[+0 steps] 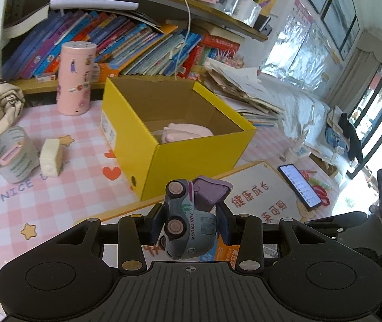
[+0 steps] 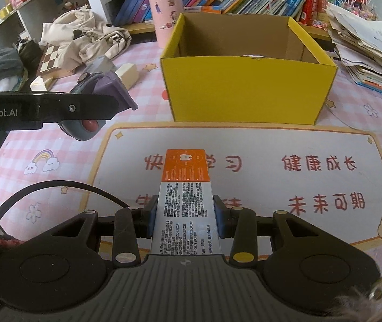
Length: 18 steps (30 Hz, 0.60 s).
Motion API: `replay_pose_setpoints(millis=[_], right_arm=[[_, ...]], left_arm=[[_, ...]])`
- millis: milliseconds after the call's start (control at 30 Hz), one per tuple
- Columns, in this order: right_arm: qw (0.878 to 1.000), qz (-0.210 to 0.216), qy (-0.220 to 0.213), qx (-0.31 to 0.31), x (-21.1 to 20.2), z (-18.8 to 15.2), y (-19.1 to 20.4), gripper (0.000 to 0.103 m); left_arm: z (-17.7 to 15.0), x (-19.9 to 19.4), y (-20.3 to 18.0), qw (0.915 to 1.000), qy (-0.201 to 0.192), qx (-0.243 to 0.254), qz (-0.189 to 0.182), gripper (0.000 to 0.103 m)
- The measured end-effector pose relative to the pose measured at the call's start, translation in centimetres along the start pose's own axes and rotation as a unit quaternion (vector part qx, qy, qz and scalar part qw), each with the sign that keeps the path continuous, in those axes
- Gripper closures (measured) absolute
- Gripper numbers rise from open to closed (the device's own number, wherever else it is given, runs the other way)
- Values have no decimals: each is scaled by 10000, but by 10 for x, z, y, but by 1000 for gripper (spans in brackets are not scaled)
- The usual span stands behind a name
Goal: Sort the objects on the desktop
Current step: 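Carry the toy truck in left gripper and usmile box in right gripper to the yellow box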
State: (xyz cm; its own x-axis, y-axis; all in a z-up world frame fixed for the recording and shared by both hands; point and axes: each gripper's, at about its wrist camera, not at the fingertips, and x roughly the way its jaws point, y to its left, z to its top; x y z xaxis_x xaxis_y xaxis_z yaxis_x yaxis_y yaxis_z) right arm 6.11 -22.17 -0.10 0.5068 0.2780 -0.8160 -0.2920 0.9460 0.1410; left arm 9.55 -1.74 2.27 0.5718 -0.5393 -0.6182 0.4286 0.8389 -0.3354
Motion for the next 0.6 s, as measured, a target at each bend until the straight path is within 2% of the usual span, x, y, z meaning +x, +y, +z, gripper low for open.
replay_pose_setpoints(millis=[600], right_arm=[[9997,54,94,-197,-7,10,-72,66]], left_arm=[[15,48,-45,9999,-13,-114,40,63]])
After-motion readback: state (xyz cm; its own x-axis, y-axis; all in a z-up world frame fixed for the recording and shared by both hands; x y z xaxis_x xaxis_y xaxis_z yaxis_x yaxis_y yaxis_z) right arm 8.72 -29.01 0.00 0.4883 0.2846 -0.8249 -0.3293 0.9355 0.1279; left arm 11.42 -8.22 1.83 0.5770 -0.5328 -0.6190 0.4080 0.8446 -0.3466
